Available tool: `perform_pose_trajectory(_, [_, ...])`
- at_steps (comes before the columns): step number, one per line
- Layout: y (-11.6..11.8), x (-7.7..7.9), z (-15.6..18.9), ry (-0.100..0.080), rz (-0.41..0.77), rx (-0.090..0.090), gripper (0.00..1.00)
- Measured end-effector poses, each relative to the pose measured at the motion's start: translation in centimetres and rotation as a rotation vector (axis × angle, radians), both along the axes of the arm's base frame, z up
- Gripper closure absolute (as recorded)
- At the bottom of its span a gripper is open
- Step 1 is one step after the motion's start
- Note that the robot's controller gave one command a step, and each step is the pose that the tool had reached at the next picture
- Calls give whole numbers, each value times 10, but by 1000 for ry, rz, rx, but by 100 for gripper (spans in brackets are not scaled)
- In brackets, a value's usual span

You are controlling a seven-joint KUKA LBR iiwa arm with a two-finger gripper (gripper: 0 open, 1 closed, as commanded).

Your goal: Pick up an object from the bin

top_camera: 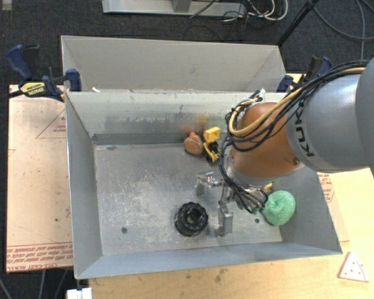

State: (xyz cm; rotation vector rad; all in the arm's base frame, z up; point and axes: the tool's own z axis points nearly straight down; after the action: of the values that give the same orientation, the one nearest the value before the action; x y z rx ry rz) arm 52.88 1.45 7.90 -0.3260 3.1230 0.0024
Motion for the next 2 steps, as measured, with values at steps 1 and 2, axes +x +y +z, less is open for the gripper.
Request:
perform_pose_trajectory(1, [19, 5, -2, 0, 103, -3, 0])
perform_pose_trajectory(2, [44, 7, -4, -1, 200, 1, 0])
